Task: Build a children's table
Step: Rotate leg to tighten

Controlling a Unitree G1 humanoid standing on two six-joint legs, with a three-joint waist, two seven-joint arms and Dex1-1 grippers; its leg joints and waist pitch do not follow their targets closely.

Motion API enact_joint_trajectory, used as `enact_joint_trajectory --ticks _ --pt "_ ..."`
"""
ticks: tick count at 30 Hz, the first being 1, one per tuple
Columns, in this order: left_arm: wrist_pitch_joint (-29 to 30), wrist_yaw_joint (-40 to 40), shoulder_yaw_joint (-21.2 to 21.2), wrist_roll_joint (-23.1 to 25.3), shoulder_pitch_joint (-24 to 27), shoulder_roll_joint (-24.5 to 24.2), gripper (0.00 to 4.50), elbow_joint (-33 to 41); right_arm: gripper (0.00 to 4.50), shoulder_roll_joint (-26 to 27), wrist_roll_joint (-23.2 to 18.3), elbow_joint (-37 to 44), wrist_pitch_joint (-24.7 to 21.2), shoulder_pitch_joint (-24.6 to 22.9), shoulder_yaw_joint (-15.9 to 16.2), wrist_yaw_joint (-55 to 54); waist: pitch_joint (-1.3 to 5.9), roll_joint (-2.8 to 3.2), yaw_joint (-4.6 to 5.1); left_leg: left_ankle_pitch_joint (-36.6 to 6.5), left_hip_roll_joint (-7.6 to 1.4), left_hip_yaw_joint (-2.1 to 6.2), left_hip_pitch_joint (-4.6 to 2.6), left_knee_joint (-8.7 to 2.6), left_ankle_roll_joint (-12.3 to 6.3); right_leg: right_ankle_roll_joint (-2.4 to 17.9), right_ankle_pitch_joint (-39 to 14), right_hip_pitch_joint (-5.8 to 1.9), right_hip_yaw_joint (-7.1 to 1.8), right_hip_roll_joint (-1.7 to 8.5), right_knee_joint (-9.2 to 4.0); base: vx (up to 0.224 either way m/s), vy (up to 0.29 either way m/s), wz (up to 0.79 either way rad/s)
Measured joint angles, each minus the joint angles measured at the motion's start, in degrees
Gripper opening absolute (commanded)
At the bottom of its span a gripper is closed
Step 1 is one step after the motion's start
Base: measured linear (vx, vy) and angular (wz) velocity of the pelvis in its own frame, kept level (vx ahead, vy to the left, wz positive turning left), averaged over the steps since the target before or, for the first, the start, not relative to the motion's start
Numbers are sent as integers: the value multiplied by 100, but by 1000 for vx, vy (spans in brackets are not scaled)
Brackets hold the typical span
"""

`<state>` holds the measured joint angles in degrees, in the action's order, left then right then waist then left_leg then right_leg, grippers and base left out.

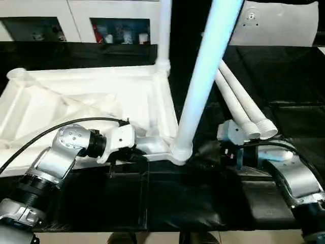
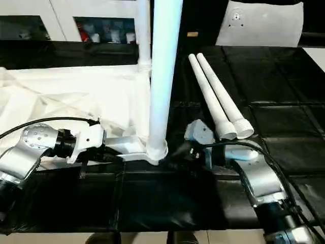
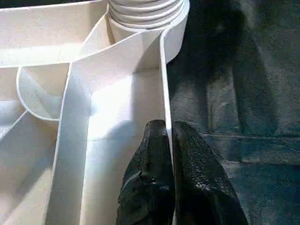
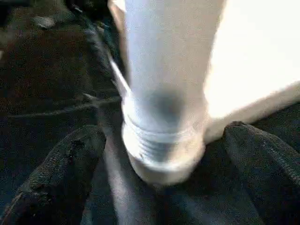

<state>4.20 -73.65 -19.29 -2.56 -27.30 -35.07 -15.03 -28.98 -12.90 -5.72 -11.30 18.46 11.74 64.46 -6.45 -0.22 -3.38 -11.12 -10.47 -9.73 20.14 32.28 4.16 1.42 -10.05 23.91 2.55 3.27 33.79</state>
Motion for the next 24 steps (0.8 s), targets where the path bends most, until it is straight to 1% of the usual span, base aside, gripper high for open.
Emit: enact_joint_trajectory --ticks 5,7,9,10,11,12,14,16,17,18,20,22,24 --pt "-69 -128 -96 -4 -9 1 0 14 449 219 29 -383 43 202 110 38 0 0 -23 -10 0 -1 2 21 20 0 0 -1 -1 7 25 0 0 0" --pt "-82 -154 -116 -4 -11 2 0 14 415 251 27 -437 48 210 116 52 0 0 -26 -10 1 -3 2 24 21 0 0 -2 -2 9 27 0 0 0" --pt "-83 -164 -126 -2 -14 3 0 14 412 261 25 -474 45 217 120 68 0 0 -25 -10 1 -4 4 27 20 0 0 -1 -2 9 28 0 0 0" --pt "-84 -174 -125 0 -15 2 0 14 392 266 16 -512 39 248 134 111 0 0 -23 -10 0 -4 4 27 20 0 0 -1 -2 9 29 0 0 0" --pt "-86 -176 -125 1 -15 2 0 14 392 269 5 -568 32 296 158 136 0 0 -22 -9 0 -4 4 27 19 0 0 -1 -2 9 29 0 0 0" --pt "-93 -176 -126 2 -15 2 0 14 378 275 2 -615 24 343 178 179 0 0 -24 -8 0 -4 5 27 18 0 0 0 -1 9 29 0 0 0" --pt "-113 -178 -131 2 -15 2 0 14 369 303 -3 -642 22 400 203 241 0 0 -29 -3 -1 -4 6 27 9 0 0 0 1 9 30 0 0 0" --pt "-138 -178 -134 2 -15 2 0 13 346 312 -13 -651 21 409 213 270 0 -1 -32 0 -1 -4 9 27 4 0 0 1 0 9 29 0 0 0" --pt "-143 -178 -135 3 -15 2 0 14 346 312 -22 -670 21 409 213 290 0 -1 -32 0 -1 -4 10 28 4 0 0 1 0 9 29 0 0 0" --pt "-150 -178 -135 4 -15 2 0 11 326 313 -32 -691 21 409 213 298 0 -1 -32 0 -1 -4 10 29 3 0 0 1 0 9 29 0 0 0" --pt "-163 -178 -134 8 -15 1 0 6 314 317 -45 -710 21 409 213 323 0 -1 -31 0 -1 -4 10 29 4 0 0 2 1 9 29 0 0 0" --pt "-166 -178 -135 11 -15 0 0 5 292 319 -56 -747 21 425 213 352 0 0 -31 -1 -2 -4 10 30 5 0 0 1 1 9 30 0 0 0" --pt "-166 -178 -136 11 -14 0 0 5 285 321 -70 -779 21 437 213 381 0 -1 -31 -1 -2 -4 10 30 5 0 0 1 2 9 30 0 0 0"
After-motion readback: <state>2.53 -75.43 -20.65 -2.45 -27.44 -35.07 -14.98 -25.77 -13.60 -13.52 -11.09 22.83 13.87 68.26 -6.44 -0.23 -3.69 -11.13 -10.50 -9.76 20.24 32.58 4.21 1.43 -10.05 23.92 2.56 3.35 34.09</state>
